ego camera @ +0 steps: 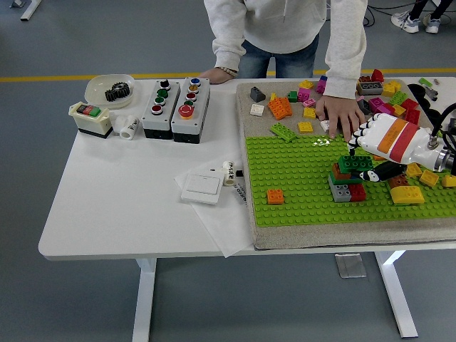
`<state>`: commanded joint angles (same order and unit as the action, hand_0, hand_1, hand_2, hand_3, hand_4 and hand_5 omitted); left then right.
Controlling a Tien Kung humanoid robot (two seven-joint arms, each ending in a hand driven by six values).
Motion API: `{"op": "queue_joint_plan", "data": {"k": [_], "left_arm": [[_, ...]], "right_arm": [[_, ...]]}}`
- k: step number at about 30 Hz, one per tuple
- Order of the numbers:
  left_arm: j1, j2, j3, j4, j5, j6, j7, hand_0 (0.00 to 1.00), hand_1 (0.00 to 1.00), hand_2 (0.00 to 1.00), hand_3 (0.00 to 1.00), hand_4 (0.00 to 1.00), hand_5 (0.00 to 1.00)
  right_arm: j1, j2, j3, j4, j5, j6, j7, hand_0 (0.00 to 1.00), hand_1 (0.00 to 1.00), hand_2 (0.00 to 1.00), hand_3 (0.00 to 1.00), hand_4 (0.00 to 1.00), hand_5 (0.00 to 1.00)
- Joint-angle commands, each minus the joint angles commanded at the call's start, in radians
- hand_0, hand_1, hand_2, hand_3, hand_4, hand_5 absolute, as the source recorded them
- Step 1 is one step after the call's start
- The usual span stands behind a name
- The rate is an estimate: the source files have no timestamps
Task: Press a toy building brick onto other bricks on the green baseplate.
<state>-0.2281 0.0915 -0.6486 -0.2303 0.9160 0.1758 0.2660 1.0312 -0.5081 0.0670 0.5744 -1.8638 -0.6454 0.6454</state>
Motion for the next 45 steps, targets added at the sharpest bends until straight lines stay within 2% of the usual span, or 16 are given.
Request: {"op": "queue_joint_plan", "data": {"k": [45], "left_arm": [[0.004,0.002,-0.012,-0.002,0.02,-0.004,0.007,0.715,0.753,0.753,0.608,0.678,0.6]], "right_arm": [[0.008,-0.003,-0.025,0.009,0.049,0.0,0.0,0.378,0.524,0.554,0.519,0.765,0.591]]}}
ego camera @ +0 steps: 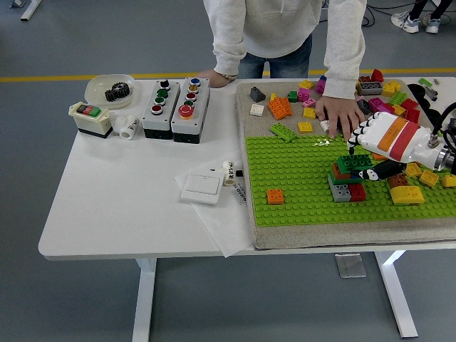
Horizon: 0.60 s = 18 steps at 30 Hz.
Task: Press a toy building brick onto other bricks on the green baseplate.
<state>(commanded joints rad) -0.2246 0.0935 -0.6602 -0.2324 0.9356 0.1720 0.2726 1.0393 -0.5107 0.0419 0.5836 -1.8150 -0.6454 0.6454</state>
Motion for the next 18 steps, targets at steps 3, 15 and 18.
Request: {"op": "queue_joint_plan", "data": {"k": [3,15,18], "left_arm": [[0.0,0.0,0.0,0.0,0.0,0.0,0.0,0.714,0.753,0.753,0.608,0.678,0.601],[0.001,0.001,-0.003,0.001,0.002,-0.001,0.0,0.714,0.754,0.753,0.609,0.678,0.601],[0.005,0.002,-0.003,0.002,0.001,0.0,-0.001,0.714,0.754,0.753,0.609,0.678,0.601]], "right_arm": [[0.001,-0.001,0.0,0.003,0.001,0.0,0.0,0.38,0.524,0.555,0.519,0.765,0.591],[0.006,-0.012,0.006,0.015,-0.01,0.0,0.0,0.38,0.523,0.555,0.521,0.773,0.582],[0.006,-0.024,0.004,0.035,-0.005,0.0,0.0,0.38,0.523,0.555,0.521,0.773,0.582]]}}
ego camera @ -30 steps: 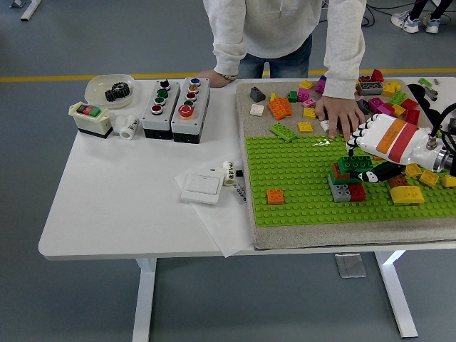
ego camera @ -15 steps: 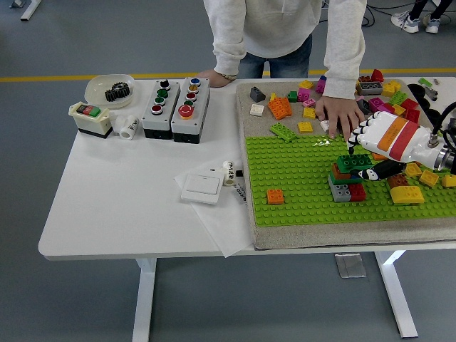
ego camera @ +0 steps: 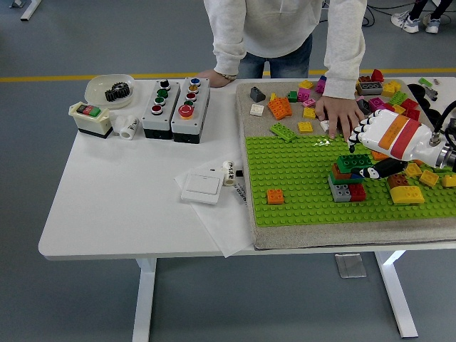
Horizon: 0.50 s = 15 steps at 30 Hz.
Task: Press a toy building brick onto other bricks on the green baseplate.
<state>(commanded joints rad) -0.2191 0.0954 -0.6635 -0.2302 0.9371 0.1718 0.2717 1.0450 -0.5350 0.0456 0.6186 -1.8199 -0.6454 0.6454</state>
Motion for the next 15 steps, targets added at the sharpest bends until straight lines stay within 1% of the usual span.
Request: {"op": "queue_joint_plan", "data": {"k": [8,9,11,14,15], "left_arm": [[0.008,0.002,-0.015,0.002,0.016,-0.001,0.004,0.714,0.754,0.753,0.609,0.678,0.6],[0.009,0.002,-0.016,0.002,0.017,-0.001,0.004,0.713,0.754,0.753,0.609,0.678,0.599],[0.013,0.002,-0.018,0.002,0.018,-0.001,0.004,0.713,0.754,0.753,0.609,0.678,0.599],[0.015,0.002,-0.021,0.002,0.021,-0.002,0.005,0.713,0.754,0.753,0.609,0.678,0.599],[0.016,0.003,-0.021,0.002,0.022,-0.003,0.006,0.714,0.751,0.753,0.608,0.677,0.599]], "right_arm": [[-0.008,-0.032,-0.004,0.073,-0.005,0.0,0.0,0.381,0.52,0.554,0.523,0.788,0.567],[-0.009,-0.034,-0.005,0.078,-0.005,0.0,0.0,0.384,0.522,0.553,0.526,0.814,0.541],[-0.015,-0.048,-0.022,0.101,0.012,0.0,0.0,0.384,0.522,0.553,0.526,0.814,0.541],[-0.024,-0.057,-0.034,0.111,0.044,0.0,0.0,0.384,0.522,0.553,0.526,0.814,0.541],[-0.026,-0.057,-0.029,0.109,0.048,0.0,0.0,0.391,0.526,0.561,0.534,0.832,0.519]]}}
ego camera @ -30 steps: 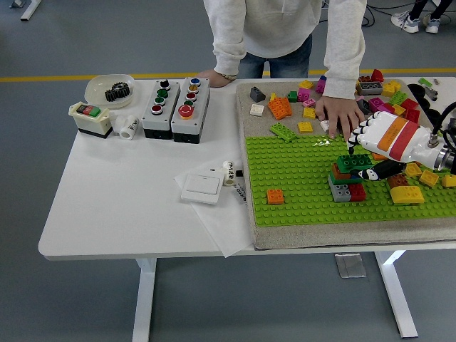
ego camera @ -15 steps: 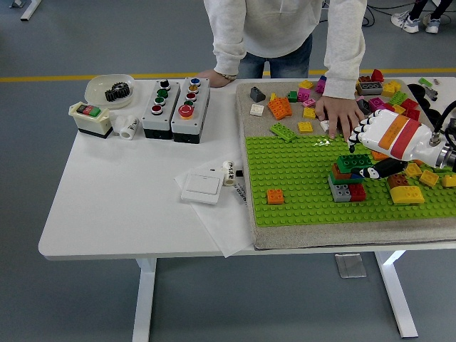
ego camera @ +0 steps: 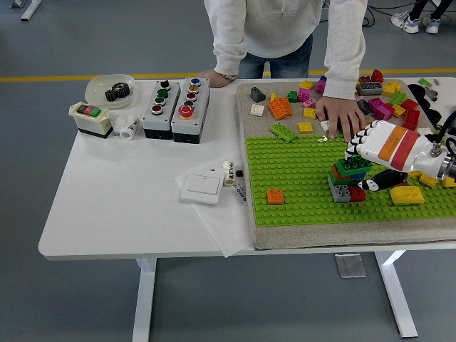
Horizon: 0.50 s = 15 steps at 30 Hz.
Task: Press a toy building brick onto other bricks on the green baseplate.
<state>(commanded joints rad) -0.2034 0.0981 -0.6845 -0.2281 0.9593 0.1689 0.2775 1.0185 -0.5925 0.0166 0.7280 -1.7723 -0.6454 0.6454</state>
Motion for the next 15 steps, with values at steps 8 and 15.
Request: {"op": "queue_joint_plan", "data": {"k": [8,15], "left_arm": [[0.004,0.0,-0.005,-0.002,0.007,-0.003,0.005,0.714,0.751,0.753,0.608,0.677,0.599],[0.01,0.001,-0.009,-0.003,0.012,-0.005,0.008,0.714,0.752,0.753,0.609,0.677,0.599]], "right_arm": [[-0.013,0.005,0.027,-0.027,0.026,0.0,0.0,0.392,0.531,0.575,0.551,0.84,0.52],[-0.022,0.013,0.032,-0.034,0.024,0.0,0.0,0.389,0.533,0.576,0.558,0.838,0.52]]}}
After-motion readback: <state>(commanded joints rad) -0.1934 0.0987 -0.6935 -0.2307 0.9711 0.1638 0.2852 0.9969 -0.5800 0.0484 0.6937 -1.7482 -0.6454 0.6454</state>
